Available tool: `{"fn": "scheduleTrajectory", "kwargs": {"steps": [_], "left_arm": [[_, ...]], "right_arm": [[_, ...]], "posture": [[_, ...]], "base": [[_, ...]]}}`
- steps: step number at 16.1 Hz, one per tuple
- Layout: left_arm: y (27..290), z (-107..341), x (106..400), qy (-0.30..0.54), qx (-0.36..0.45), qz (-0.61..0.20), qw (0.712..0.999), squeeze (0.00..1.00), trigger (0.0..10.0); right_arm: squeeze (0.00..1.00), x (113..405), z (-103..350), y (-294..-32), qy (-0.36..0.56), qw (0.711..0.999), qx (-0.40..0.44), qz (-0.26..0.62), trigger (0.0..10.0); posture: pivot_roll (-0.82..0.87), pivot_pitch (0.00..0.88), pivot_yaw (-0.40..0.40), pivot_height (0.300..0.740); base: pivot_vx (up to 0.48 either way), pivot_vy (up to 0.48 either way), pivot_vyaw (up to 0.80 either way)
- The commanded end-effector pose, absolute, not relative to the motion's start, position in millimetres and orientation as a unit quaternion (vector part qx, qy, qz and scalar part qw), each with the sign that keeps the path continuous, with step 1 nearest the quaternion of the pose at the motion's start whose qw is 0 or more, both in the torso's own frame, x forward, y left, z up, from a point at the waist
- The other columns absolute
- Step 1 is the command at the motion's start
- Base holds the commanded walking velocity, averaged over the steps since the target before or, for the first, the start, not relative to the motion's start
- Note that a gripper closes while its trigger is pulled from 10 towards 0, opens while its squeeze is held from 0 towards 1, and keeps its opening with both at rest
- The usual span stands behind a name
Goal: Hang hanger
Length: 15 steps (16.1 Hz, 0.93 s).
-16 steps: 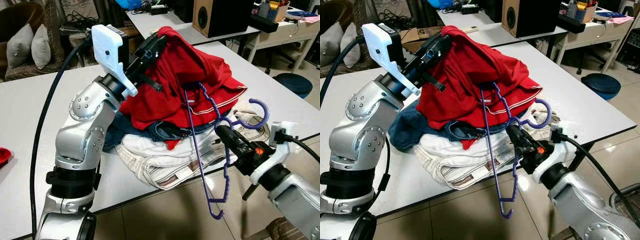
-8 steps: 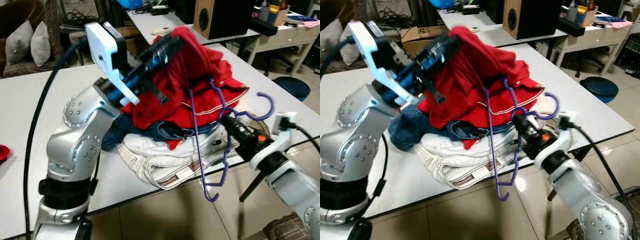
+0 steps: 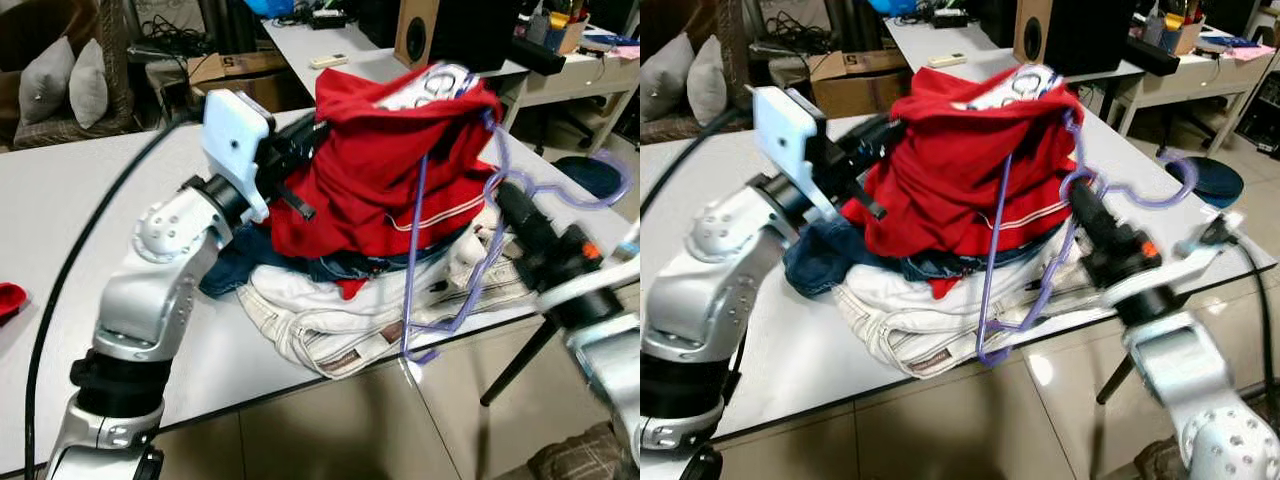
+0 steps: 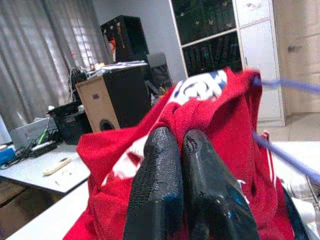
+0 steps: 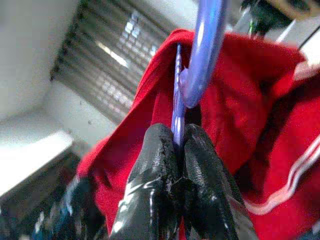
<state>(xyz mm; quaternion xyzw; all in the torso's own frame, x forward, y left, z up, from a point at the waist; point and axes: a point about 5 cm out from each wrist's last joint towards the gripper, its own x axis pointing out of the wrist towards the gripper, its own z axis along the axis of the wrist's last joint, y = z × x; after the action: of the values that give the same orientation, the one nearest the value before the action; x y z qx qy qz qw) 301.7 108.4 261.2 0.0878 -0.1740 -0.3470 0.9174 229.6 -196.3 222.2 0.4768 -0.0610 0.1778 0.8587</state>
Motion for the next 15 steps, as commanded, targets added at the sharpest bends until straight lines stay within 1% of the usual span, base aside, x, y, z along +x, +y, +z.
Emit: {"fn": "scheduleTrajectory", "kwargs": {"steps": [1,3,5,7,8,10,12,14,15], "left_arm": [[109,262,301,-0.180,0.093,-0.345,0.917,0.00,0.0],[105,260,290,-0.188,0.093,-0.391,0.896,0.00,0.0],[103,256,285,-0.184,0.100,-0.413,0.886,0.00,0.0],[99,249,278,-0.173,0.129,-0.447,0.868,0.00,0.0],[93,240,272,-0.160,0.148,-0.474,0.853,0.00,0.0],[88,232,271,-0.147,0.183,-0.482,0.844,0.00,0.0],[83,227,273,-0.150,0.208,-0.470,0.844,0.00,0.0],[76,229,269,-0.163,0.214,-0.485,0.832,0.00,0.0],[71,230,262,-0.174,0.228,-0.508,0.812,0.00,0.0]], "right_arm": [[0.00,232,221,-203,-0.065,0.854,0.494,0.153,10.0],[0.00,247,215,-218,-0.064,0.845,0.524,0.090,10.0],[0.00,257,217,-226,-0.072,0.841,0.532,0.067,10.0],[0.00,273,224,-238,-0.095,0.813,0.573,0.035,10.0],[0.00,289,231,-246,-0.113,0.781,0.614,0.012,10.0],[0.00,300,239,-244,-0.123,0.755,0.643,0.021,10.0],[0.00,309,244,-236,-0.119,0.735,0.667,0.035,10.0],[0.00,316,242,-228,-0.105,0.733,0.672,0.035,10.0],[0.00,321,240,-224,-0.096,0.732,0.674,0.030,10.0]], "posture": [[-0.05,0.000,0.051,0.740],[-0.05,0.000,0.051,0.740],[-0.05,0.000,0.050,0.740],[-0.04,0.000,0.050,0.740],[-0.04,0.000,0.050,0.740],[-0.03,0.000,0.050,0.740],[-0.03,0.000,0.047,0.740],[-0.02,0.000,0.048,0.740],[-0.02,0.002,0.049,0.740]], "base": [[0.000,0.000,0.00],[0.000,0.000,0.00],[0.000,0.000,0.00],[0.000,0.000,0.00],[0.000,0.000,0.00],[0.000,0.000,0.00],[0.000,0.000,0.00],[0.000,0.000,0.00],[0.000,0.000,0.00]]}}
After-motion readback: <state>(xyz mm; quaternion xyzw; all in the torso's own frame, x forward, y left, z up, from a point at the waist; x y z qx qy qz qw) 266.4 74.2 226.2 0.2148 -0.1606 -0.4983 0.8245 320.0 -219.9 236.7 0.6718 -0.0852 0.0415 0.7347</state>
